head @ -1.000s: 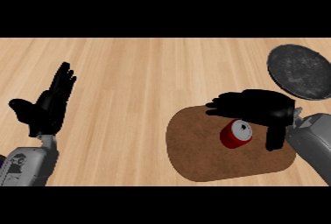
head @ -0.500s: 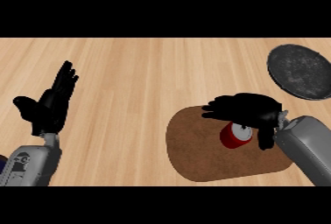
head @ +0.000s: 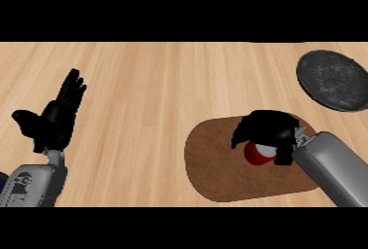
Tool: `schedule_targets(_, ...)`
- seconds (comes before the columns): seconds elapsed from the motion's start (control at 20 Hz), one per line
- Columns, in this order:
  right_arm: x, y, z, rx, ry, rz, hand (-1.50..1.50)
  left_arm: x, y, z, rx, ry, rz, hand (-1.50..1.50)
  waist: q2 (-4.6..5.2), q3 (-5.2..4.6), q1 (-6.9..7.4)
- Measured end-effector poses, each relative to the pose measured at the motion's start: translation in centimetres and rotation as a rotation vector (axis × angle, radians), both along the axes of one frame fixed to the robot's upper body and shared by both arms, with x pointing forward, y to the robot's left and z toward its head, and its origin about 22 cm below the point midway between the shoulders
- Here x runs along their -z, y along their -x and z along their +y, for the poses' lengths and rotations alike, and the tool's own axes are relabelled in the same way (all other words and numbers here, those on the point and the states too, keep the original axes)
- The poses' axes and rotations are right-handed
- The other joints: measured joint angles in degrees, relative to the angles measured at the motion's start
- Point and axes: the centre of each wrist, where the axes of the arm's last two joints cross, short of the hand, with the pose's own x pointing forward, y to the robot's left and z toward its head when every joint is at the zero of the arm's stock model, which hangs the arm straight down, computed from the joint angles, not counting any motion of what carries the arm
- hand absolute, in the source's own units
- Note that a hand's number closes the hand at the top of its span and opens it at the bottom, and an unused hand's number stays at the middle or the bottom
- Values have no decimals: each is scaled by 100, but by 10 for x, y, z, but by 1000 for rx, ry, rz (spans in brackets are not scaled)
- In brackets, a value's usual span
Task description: Pick the can from the cutting board and place it in the pan
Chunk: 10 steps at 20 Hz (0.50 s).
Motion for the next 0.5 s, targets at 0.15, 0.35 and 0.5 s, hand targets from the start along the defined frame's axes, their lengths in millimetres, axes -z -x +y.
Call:
schedule_targets(0.15,0,-1,0,-49,-7,-15,150,6,0,6,-4,-1,0,0,-3,-5,-5)
schedule_targets(0.35,2,0,-1,-72,-24,-27,150,0,-2,7,-4,3,-7,0,-6,-1,-2)
schedule_targets(0.5,7,-12,1,129,-32,-13,150,-2,-3,3,0,2,-8,0,-24,-28,5)
